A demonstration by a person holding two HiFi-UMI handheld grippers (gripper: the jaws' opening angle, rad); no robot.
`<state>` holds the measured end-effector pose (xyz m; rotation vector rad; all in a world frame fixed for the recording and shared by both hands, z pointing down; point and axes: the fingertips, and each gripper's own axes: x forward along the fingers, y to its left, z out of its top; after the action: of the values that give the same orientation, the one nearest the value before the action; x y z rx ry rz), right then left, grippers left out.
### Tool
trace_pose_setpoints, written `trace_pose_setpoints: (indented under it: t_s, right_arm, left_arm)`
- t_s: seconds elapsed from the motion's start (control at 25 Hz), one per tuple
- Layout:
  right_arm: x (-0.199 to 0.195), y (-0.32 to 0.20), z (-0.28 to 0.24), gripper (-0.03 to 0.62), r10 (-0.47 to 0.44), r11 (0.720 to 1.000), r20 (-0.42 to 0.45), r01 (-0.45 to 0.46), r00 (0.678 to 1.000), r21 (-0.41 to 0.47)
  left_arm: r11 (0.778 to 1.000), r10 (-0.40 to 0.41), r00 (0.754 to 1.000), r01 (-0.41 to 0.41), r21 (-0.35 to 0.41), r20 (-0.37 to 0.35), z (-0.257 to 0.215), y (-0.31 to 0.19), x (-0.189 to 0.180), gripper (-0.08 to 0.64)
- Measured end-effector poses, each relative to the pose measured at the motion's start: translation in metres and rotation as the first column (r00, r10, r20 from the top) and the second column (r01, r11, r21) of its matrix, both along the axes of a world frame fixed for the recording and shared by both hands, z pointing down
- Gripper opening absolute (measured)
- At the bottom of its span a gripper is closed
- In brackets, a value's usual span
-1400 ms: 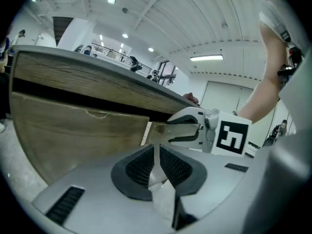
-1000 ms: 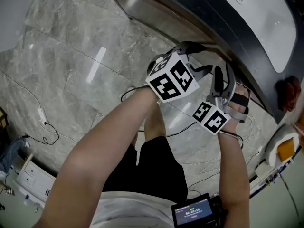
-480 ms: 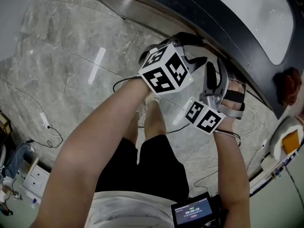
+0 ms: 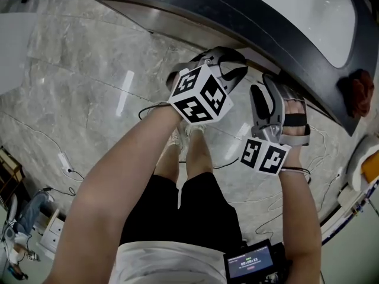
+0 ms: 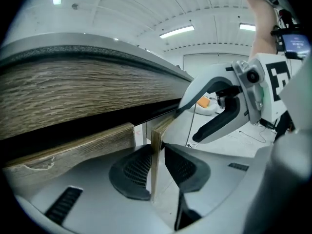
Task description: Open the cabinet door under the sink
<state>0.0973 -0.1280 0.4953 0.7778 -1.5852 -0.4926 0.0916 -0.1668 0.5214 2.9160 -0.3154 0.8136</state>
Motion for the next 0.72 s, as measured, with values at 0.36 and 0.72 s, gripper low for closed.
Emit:
trace_pose_setpoints:
  t_s: [0.36, 0.72]
  right_arm:
    - [0.011, 0.042, -0.027, 0.216, 0.099, 0.995, 0.133, -0.097, 0.986, -0.024]
    - [0.024, 0.081, -0.038, 0.216, 0.259, 0.965, 0.213, -0.244, 0.942, -0.094]
  left_arm:
    - [0.999, 0.048, 0.998, -0.048, -0.010, 0.031, 0.001, 0.042, -0.015, 0.080]
    - [0.981, 0.192, 0.981, -0.190, -0.049, 0.042, -0.001, 0.106, -0.033, 0.080]
